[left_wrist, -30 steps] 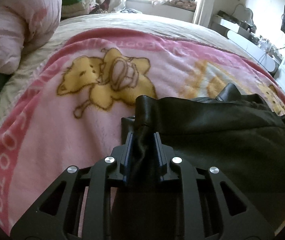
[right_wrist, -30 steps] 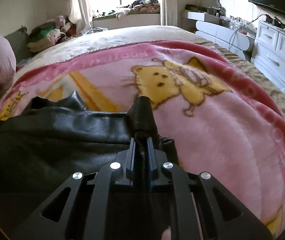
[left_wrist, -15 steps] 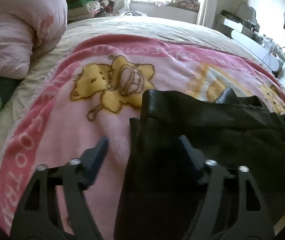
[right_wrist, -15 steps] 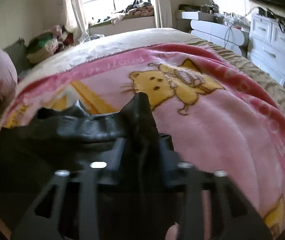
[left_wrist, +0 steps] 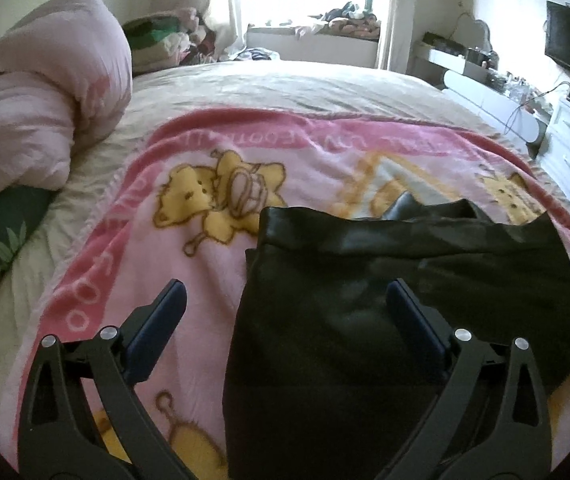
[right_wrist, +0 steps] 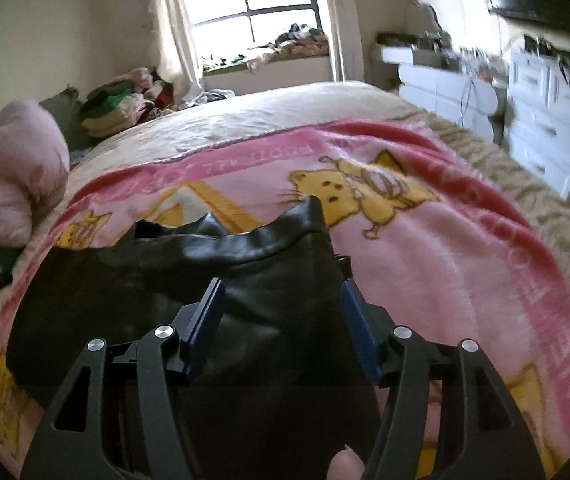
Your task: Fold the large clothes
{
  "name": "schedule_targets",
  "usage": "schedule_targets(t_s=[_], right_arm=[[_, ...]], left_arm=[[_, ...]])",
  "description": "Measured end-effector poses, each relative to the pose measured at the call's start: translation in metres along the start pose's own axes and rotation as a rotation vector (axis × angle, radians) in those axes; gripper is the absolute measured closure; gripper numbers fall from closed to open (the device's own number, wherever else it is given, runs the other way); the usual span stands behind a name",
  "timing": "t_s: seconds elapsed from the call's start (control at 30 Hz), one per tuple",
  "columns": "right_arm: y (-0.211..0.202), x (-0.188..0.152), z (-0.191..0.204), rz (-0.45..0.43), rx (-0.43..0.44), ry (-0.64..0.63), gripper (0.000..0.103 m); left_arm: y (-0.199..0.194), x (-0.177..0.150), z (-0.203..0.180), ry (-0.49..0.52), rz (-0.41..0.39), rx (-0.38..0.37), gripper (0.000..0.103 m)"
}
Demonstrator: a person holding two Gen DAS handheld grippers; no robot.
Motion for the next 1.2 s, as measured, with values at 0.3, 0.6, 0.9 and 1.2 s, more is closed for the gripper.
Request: schedule_targets(t_s=[0.3,0.6,0.9,1.2], right_arm=[[-0.032,-0.027,0.038,0.017,0.092,-0.049,0.054],[-0.034,-0.064,0.05,0.106,0.092,-0.027,0.054],[-0.011,-0.095,0.039,0.242,0.046,0.058,0.059],[-0.036,-0.078,0.054,0.136,0.095,0.024,0.055]], left_arm=[[-0.028,-0.029,-0.012,0.009,0.01,-0.085,0.014],[-0.028,-0.085,-0.045,0.064,0.129,-0.187,0.052],[-0.001,-0.114,-0.051,0.067,0.203,-0.143,0.051],[-0.018,-0.102,-0.051,0.047,0.177,-0.18,0.033]])
Point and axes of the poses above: each gripper's, at about its wrist camera, not at the fingertips, and y roughly the way its jaws point, z to its left, x to its top, the point moved 4 cm from there along y, roughly the way its jaws point, and after that the axes turned 6 degrees about -y, right-handed, at the moved point
